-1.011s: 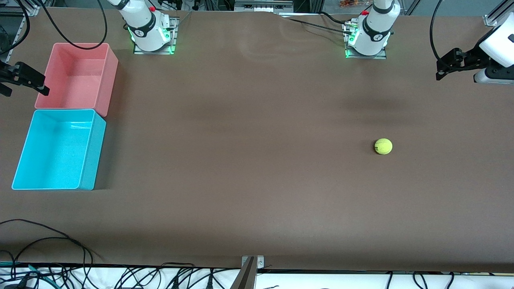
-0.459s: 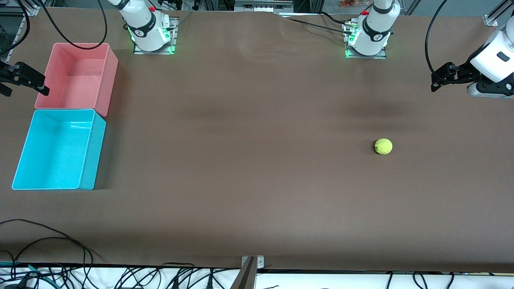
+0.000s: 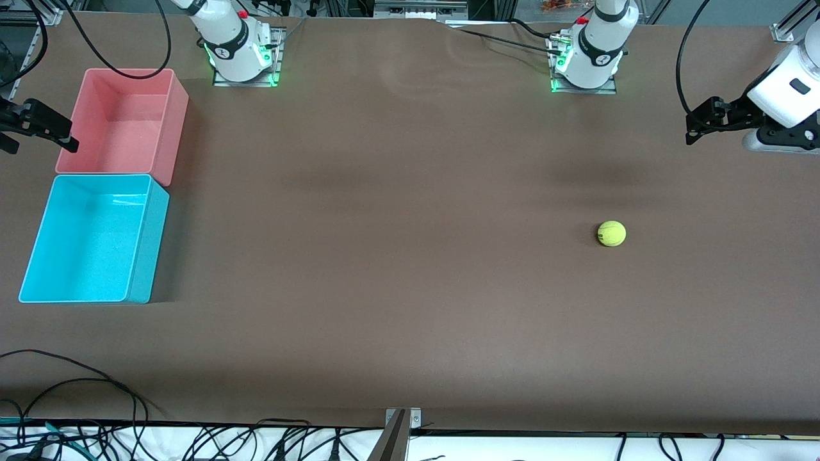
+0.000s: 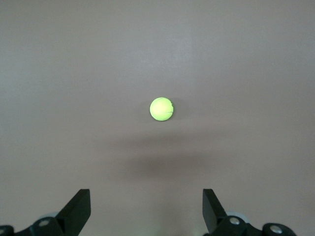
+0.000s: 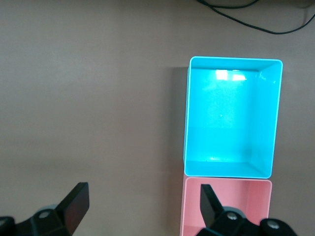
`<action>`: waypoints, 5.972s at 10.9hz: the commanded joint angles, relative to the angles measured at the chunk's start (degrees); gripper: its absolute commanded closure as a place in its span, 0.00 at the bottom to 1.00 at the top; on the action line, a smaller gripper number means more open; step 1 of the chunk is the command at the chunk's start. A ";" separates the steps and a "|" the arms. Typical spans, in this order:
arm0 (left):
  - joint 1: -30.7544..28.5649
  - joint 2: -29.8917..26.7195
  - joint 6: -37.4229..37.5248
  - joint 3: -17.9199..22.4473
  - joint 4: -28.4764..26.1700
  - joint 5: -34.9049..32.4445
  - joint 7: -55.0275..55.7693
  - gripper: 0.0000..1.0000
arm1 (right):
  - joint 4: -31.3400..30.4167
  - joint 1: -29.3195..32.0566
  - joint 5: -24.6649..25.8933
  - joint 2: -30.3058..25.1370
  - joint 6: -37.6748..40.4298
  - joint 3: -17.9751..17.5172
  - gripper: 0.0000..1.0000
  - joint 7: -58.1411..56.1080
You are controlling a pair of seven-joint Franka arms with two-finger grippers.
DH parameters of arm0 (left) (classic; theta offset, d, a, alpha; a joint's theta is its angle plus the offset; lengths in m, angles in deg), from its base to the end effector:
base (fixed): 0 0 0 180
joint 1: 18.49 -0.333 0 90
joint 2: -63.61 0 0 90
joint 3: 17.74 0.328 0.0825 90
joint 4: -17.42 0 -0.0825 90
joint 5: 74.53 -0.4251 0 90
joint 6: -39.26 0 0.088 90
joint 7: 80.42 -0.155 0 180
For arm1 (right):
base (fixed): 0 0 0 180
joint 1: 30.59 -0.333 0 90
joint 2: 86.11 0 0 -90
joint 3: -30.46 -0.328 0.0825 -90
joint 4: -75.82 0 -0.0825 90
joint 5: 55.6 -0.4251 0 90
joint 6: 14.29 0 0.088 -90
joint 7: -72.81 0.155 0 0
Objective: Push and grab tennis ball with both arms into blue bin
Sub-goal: 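Lower the left gripper down beside the tennis ball, then push the tennis ball with the left gripper toward the blue bin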
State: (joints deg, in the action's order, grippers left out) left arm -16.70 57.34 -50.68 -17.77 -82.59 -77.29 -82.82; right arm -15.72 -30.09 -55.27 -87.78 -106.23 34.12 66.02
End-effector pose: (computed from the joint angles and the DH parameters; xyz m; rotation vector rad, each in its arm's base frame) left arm 0.5533 -0.0101 0.5623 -3.0898 0.1162 0.1029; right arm 0.5897 -0.0442 0.5950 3.1329 0.0720 0.0557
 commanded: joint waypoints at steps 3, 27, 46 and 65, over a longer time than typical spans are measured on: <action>-1.08 1.09 -7.23 1.17 -5.18 -0.68 -1.03 0.00 | 1.10 0.20 -0.86 0.26 0.98 0.03 0.00 -0.42; -1.79 6.89 -34.77 1.08 -26.91 3.89 -32.60 1.00 | 1.01 0.11 -0.86 0.17 2.12 0.73 0.00 0.64; -7.33 27.97 -50.86 1.52 -21.64 2.66 -87.51 1.00 | 1.01 -0.15 -0.51 0.53 2.21 -0.32 0.00 0.11; -6.10 31.24 -48.66 -7.63 -20.67 18.92 -79.69 1.00 | 0.66 -0.15 0.02 1.75 2.21 -0.41 0.00 0.20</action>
State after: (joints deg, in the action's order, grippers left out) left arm -21.70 90.08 -101.18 -26.50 -103.01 -60.31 -158.10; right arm -15.64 -30.20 -55.25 -86.41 -104.89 33.85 66.09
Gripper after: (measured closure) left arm 0.991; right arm 0.000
